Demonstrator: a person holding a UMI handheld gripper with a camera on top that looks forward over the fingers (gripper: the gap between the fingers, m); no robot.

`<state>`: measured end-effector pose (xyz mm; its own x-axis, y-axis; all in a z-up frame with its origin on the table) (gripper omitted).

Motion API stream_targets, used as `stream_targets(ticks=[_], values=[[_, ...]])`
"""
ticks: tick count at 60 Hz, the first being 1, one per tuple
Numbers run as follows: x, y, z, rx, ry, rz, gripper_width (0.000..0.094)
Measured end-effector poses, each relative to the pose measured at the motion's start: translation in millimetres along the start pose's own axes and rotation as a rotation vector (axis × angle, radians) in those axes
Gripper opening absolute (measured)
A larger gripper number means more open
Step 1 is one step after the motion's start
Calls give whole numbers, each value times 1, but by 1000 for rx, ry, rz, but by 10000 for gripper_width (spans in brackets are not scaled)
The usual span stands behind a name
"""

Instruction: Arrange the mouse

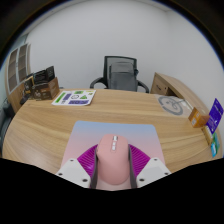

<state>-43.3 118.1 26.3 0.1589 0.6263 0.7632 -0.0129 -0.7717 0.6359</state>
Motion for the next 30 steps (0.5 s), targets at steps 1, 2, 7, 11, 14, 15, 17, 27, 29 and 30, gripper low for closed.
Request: stream_targets(ticks=[1,2,7,11,14,15,17,27,29,30], values=[[-1,0,0,1,-3,-2,454],[-1,0,0,2,-8,-1,460],[0,-1,-1,8,-46,7,518],[-4,-1,-1,13,-78,-6,576],[-10,2,-3,17,-107,-33,694],[-10,3,-4,22,-115,-36,752],[-10,7,-5,33,-125,-30,857],[-17,54,-4,6,-178,4,834],[-21,69,-7,8,-174,10,833],[-22,76,-8,9,-170,15,832]])
Point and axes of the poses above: the point between the fingertips, and its own axes, seen from behind it with the camera up: z to the right, x up, y backward, against the way the camera looks, the point moved 4 cm from there along y, backward, against the way the camera looks, and after that the axes turned 12 degrees about -y, right-handed, at the moved point
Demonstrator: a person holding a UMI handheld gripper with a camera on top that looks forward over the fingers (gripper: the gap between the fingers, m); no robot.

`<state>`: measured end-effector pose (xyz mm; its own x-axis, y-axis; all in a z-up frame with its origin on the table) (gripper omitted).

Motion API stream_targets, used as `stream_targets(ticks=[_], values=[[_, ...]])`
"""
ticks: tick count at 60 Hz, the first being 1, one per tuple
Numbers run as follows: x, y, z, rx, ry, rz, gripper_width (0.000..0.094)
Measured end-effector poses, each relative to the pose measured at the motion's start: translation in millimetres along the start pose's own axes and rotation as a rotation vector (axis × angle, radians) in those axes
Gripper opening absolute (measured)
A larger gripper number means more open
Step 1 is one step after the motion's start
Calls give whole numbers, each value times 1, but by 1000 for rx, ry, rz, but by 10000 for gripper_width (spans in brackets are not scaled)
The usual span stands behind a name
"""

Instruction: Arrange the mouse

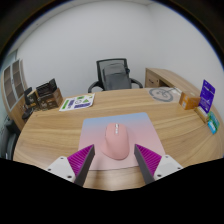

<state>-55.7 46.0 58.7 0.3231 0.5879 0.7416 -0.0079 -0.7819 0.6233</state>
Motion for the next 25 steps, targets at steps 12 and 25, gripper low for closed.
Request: stream_targets(ticks=[12,25], values=[[-28,119,-15,1,33,64,834],[-87,240,-24,17,-31,69,838]])
Point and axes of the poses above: the point between the fingertips, and its own axes, seen from behind it with the camera up: z to the right, x up, y backward, against the way the camera looks, the point moved 4 cm from there along y, backward, against the way the camera looks, and after that the axes turned 12 degrees about -y, right-handed, at the moved point
